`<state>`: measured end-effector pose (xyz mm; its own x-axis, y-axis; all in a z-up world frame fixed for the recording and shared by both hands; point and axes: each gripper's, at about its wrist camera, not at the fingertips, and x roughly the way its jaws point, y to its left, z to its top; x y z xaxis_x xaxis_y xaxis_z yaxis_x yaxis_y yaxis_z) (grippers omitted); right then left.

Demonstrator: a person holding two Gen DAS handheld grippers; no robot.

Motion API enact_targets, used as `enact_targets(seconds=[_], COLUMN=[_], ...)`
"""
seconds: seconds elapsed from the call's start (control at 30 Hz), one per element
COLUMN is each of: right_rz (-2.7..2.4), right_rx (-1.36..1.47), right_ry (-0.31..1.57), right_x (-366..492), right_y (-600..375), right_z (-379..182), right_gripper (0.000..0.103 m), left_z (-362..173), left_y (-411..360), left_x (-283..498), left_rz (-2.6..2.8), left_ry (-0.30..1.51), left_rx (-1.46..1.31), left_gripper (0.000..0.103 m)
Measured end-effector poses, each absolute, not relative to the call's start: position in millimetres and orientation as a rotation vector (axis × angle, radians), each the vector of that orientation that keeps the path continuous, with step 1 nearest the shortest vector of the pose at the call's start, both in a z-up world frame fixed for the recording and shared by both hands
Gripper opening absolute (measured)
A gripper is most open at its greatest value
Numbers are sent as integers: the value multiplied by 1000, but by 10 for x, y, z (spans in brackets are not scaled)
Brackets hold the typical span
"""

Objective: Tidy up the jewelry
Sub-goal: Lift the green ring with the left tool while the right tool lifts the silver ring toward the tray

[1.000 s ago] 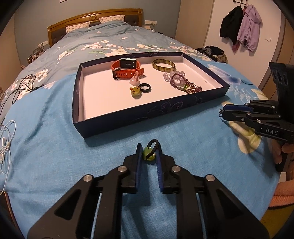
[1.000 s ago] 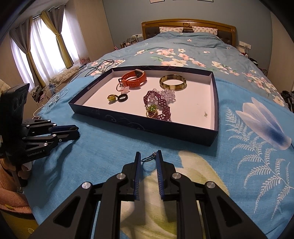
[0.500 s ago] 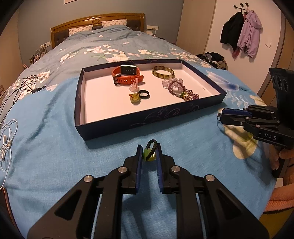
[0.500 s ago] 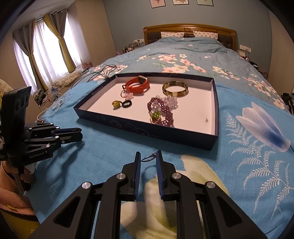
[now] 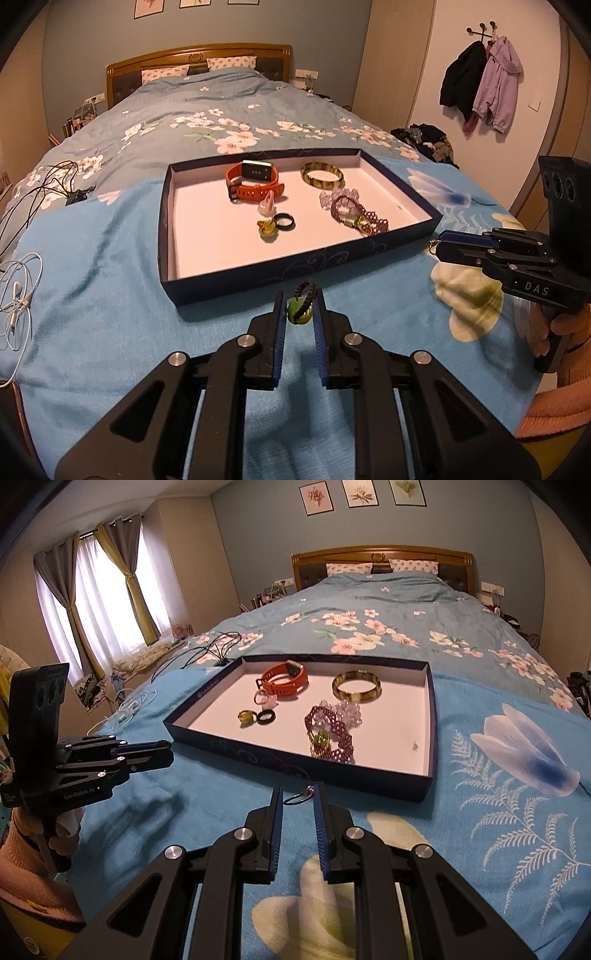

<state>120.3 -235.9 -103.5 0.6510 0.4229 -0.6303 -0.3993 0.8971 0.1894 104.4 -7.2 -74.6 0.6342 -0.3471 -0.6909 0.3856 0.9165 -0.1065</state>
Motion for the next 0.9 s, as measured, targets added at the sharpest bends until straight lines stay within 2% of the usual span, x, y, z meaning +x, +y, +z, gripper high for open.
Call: enact_targets(seconds=[0.9], right_rz=[483], right_rx=[60], right_ry=[618], right_x=[1229], right_y=[-2357], right_z=[-782], right_gripper=[15], left_z=[-426], left_y=[-167], left_x=[1058], left_rz=[-406], left_ry=[672], left_rx=[24], left_gripper=[14])
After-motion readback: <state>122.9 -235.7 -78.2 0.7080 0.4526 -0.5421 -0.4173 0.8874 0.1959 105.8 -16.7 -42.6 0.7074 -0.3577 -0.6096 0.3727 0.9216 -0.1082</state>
